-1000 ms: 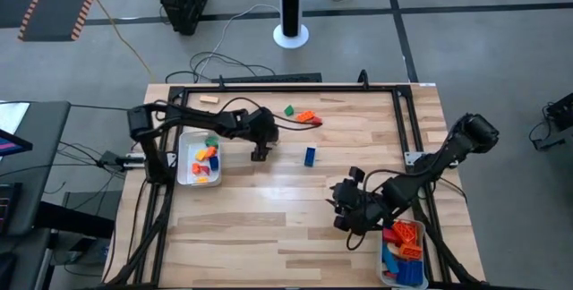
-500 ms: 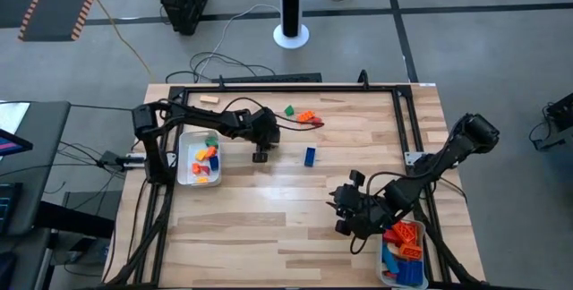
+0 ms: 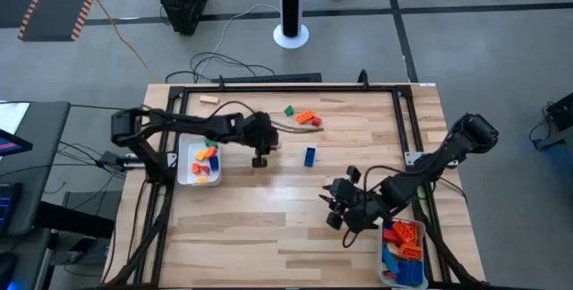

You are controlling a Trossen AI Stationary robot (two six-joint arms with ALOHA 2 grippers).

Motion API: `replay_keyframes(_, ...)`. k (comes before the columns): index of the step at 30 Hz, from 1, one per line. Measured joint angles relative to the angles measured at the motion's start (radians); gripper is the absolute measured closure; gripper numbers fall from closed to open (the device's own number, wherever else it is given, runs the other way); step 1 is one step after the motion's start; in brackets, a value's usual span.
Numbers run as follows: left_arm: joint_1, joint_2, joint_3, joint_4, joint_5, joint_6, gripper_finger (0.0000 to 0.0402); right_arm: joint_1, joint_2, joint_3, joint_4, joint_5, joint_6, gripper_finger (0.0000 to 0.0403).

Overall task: Sort blocks by size
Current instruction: Put the brown large block into the gray bin

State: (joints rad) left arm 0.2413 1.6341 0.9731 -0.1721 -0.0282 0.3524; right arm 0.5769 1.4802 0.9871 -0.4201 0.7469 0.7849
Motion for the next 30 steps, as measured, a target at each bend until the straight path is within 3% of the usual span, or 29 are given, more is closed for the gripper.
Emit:
replay_keyframes(6, -0.192, -0.058, -0.049, 0.138, -0.195, -0.036, 0.0307, -0.088, 0.03, -0.008, 0.144, 0.06, -0.047, 0.0217)
replay_keyframes(11, -0.341, -0.058, -0.077, 0.311, -0.418, 0.042, 0.0307, -0.156, 0.048, -0.008, 0.242, 0.04, -0.099, 0.0173)
replay_keyframes(16, -0.441, -0.059, -0.079, 0.437, -0.553, 0.111, 0.0307, -0.193, 0.062, -0.009, 0.351, 0.008, -0.155, 0.0145)
replay_keyframes(30, -0.542, -0.059, -0.079, 0.536, -0.616, 0.176, 0.0307, -0.221, 0.094, -0.009, 0.546, -0.012, -0.282, 0.0142)
